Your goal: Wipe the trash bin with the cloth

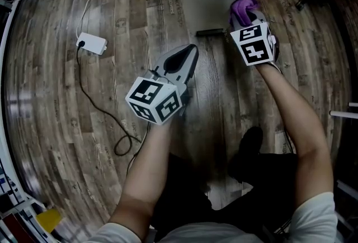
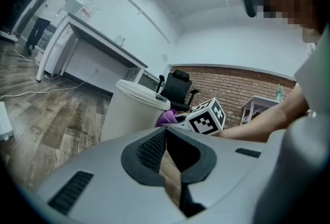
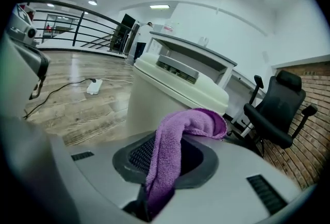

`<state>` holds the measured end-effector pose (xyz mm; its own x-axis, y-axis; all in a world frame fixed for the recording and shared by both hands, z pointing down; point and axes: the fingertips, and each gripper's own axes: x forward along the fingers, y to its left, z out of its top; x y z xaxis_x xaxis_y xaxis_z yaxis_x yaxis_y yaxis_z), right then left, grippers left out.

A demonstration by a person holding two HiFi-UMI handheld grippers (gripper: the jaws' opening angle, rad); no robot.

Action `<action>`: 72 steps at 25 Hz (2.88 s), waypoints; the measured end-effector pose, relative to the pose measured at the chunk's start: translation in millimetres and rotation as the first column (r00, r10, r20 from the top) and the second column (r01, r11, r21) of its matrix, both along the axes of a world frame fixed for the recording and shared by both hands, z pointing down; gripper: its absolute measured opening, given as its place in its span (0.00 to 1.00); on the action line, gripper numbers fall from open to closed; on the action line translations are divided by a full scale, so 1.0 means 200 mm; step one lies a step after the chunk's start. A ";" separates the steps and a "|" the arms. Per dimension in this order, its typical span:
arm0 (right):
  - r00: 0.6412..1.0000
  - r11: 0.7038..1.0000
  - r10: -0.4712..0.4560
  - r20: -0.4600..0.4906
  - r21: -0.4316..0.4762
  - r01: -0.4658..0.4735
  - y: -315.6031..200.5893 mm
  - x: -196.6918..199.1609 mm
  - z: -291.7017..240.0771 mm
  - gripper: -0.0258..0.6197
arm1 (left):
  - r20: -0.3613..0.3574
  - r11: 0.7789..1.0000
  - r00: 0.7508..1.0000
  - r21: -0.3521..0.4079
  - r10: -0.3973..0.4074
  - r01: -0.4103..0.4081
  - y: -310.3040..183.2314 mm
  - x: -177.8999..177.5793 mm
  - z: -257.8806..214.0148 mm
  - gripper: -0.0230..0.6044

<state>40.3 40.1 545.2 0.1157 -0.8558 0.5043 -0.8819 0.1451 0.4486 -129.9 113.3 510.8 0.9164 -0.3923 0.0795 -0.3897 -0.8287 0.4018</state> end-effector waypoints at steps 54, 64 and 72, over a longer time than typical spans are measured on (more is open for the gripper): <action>0.978 0.975 0.177 0.110 -0.159 -0.158 0.05 0.44 0.35 0.16 | 0.059 0.997 0.997 -0.068 0.049 -0.045 0.04 0.12 0.16 0.04; 0.994 0.993 0.086 0.065 -0.092 -0.080 -0.04 0.18 0.32 0.16 | 0.065 0.997 0.997 -0.073 0.031 -0.026 0.02 0.05 0.15 0.04; 1.000 0.995 -0.013 -0.010 -0.101 0.012 -0.03 -0.01 0.35 0.16 | 0.063 0.996 0.998 -0.082 0.027 -0.022 0.02 0.04 0.16 0.04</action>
